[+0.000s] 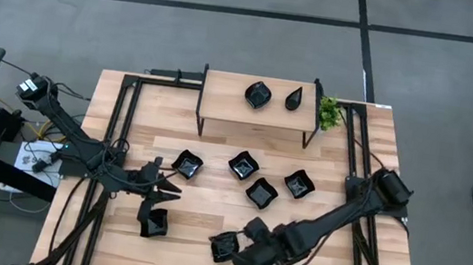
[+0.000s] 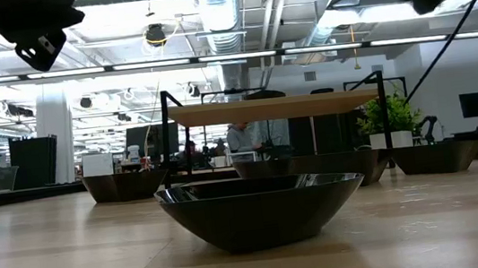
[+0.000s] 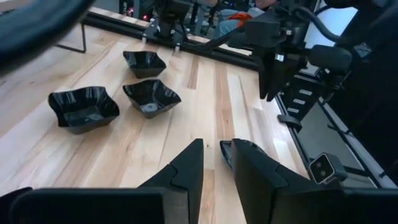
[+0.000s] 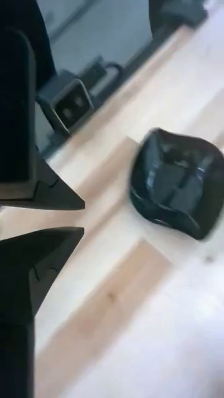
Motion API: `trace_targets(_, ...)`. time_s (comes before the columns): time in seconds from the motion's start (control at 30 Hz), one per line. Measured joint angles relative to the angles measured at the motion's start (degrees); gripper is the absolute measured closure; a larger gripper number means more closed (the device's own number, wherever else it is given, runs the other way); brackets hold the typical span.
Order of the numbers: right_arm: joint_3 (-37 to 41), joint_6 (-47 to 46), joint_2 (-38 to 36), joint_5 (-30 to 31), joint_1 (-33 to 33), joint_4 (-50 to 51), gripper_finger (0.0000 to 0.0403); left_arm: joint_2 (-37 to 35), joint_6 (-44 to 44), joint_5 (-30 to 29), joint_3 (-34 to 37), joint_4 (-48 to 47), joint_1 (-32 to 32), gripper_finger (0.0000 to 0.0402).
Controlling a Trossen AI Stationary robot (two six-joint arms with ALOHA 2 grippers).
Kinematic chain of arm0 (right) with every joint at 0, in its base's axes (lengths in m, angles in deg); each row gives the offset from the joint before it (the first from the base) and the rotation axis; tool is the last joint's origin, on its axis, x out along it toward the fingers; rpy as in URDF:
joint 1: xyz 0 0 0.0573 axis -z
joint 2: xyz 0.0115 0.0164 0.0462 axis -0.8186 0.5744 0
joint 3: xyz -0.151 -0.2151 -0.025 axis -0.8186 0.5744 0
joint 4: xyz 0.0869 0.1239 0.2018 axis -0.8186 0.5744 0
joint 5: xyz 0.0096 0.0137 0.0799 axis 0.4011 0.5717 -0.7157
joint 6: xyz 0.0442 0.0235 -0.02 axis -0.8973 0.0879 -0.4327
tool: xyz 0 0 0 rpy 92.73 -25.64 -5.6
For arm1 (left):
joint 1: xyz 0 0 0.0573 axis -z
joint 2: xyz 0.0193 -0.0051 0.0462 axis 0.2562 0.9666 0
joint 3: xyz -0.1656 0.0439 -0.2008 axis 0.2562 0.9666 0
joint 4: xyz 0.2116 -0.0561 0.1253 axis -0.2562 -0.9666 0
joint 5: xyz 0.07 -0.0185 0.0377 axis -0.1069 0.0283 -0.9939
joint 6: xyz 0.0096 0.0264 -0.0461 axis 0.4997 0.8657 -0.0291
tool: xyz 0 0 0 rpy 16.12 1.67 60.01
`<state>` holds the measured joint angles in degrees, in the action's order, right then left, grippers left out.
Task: Pick & Place Mini shaped plates
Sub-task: Stack the black leaf shaped plate on top of the other black leaf shaped plates on the shelf
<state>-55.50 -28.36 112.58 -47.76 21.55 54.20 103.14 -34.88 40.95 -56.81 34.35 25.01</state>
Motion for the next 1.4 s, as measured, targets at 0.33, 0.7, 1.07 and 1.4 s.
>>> trace_targets(0.33,-2.2,9.7,5.6,-5.6,4.2,-2.8,0.0360,0.0,0.0,-0.7,0.0,0.1,-0.1,0.0317)
trace_targets(0.7,-2.2,13.7,6.3,-5.6,7.2,-4.8,0.0336,0.0,-0.9,-0.7,0.0,0.3,-0.1,0.0317)
trace_targets(1.07,0.4,13.1,6.6,-4.1,5.7,-8.4,0.0307,0.0,-0.9,-0.7,0.0,0.3,-0.1,0.0317)
trace_targets(1.4,3.5,12.1,7.6,-3.9,5.7,-12.3,0.0279,0.0,0.6,-0.7,0.0,0.5,-0.1,0.0317)
